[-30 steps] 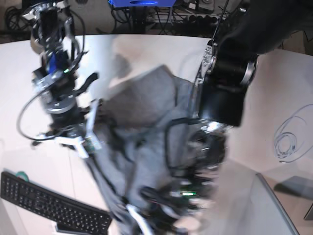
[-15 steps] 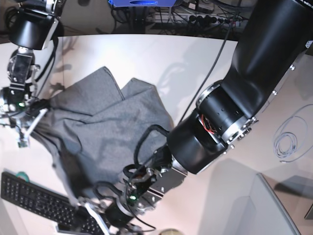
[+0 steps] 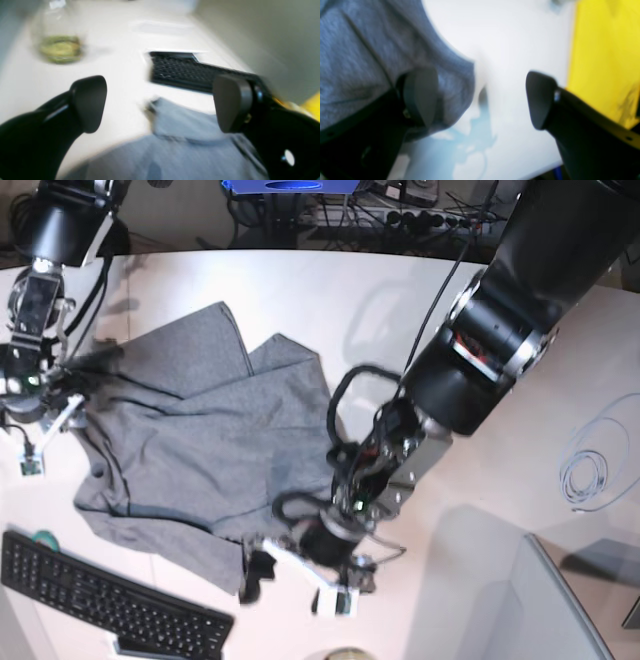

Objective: Layout the t-shirt on the table in an organized manner, then fold the t-shirt properly
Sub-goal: 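Swing the lifted shirt with the left gripper across the table and release, then grasp the shirt edge with the left gripper and pull it away from the right gripper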

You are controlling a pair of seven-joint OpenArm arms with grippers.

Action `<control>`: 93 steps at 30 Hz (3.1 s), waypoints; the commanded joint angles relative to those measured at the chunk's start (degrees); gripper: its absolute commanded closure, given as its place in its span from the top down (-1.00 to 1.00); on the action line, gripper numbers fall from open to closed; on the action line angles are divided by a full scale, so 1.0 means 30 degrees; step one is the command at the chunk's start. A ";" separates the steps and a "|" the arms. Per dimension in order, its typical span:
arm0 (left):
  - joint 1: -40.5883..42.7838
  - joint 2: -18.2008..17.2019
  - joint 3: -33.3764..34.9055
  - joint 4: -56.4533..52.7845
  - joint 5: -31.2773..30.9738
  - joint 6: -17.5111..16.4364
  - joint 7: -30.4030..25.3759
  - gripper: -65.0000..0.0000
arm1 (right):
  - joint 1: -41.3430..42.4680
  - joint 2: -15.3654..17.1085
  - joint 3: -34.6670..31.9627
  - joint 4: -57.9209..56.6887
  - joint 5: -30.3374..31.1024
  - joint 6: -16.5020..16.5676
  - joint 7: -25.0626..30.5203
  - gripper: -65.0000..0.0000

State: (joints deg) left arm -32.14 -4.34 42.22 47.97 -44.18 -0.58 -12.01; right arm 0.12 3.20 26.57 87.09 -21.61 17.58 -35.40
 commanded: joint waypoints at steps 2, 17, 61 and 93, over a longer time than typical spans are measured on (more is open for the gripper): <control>0.1322 -0.1528 -0.0314 0.1814 -0.0173 0.0208 -0.0202 1.00 | 0.0121 -0.0467 0.0917 0.1666 0.0858 -0.0074 0.0327 0.47; 1.4010 -0.7272 -0.5032 1.1220 -0.0202 0.0178 -0.0260 1.00 | -0.4685 -0.1053 0.2470 0.3219 1.3429 0.0952 0.0209 0.42; 1.1373 -0.3169 -0.2072 0.5711 -0.0056 -0.1785 0.3315 -1.00 | -0.3132 -0.0906 0.2353 -0.5191 1.4425 0.4556 0.0180 -1.00; 0.8677 -0.2202 -0.5178 1.4620 1.2398 -0.0115 1.4362 -1.00 | -0.3307 0.0676 0.0390 0.7088 1.4425 0.3970 -0.8318 -1.00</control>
State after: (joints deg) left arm -5.37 -11.22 26.89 90.72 -7.22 -1.15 32.42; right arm -10.13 4.40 27.49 107.66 21.08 29.43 -60.99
